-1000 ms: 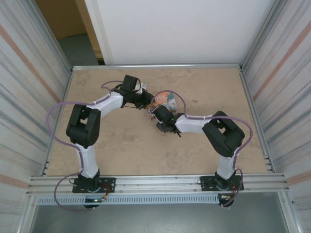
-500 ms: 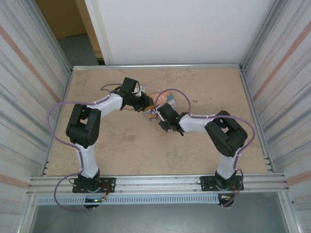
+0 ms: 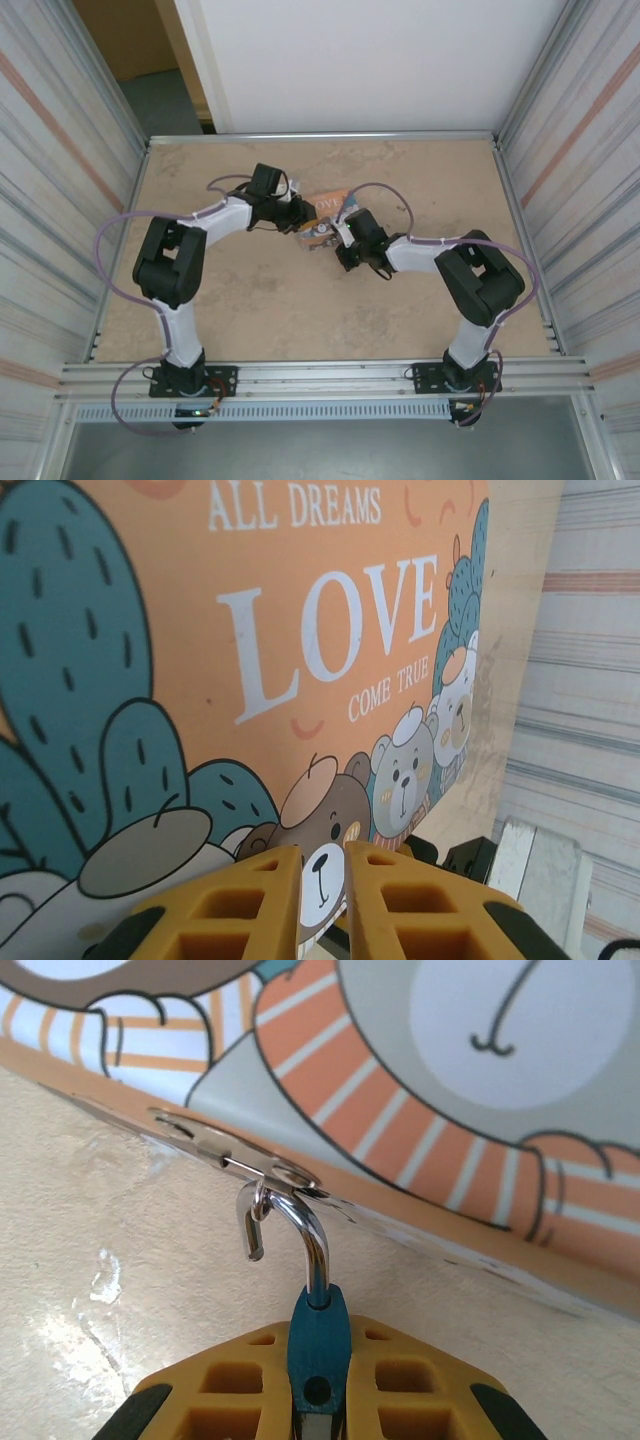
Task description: Unlock a padlock with a key
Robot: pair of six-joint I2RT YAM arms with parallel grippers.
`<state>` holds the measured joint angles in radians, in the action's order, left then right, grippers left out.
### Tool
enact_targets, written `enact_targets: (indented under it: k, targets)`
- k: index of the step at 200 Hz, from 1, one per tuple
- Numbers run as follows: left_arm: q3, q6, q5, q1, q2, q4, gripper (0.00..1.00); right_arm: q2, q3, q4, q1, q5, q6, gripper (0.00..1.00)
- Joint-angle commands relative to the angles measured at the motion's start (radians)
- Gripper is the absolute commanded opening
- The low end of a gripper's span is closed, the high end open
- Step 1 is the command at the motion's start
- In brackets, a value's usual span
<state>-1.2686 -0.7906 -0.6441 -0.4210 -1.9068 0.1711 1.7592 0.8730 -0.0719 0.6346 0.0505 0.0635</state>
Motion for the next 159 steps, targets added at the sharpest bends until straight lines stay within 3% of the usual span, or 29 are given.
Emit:
enact_targets:
  k: [1,159]
  targets:
    - [0.048,-0.006,0.025,-0.016,0.028,0.038,0.18,-0.035,-0.028,-0.046,-0.032,0.085,0.093,0.00]
    - [0.107,-0.029,0.043,-0.064,0.074,0.019,0.18,-0.002,-0.059,-0.249,-0.150,0.290,0.460,0.00]
